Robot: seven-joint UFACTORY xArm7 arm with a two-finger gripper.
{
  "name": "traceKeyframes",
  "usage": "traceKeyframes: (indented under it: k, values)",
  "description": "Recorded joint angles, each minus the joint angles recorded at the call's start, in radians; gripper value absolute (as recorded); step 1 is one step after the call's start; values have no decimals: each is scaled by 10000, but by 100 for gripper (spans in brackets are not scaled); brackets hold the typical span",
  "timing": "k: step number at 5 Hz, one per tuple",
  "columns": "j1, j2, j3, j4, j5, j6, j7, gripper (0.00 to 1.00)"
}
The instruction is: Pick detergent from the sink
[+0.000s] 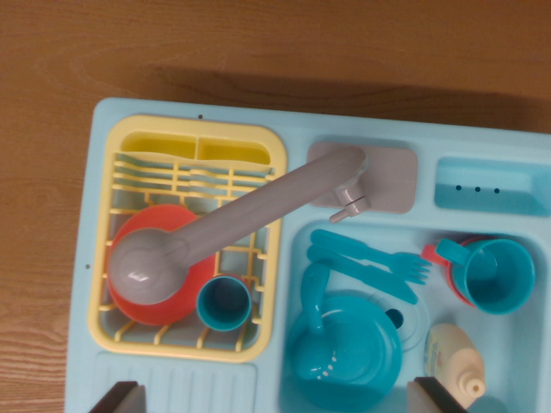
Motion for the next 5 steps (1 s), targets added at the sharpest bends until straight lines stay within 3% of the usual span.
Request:
traceKeyframes:
  k: [1,2,3,4,5]
  values:
    - [-35,31,-54,-204,1,-220,-96,0]
    - [-35,31,-54,-204,1,-220,-96,0]
    - [-77,69,-122,-457,1,-491,-214,0]
    - [-77,69,-122,-457,1,-491,-214,0]
    - [-127,114,-200,-753,2,-810,-353,0]
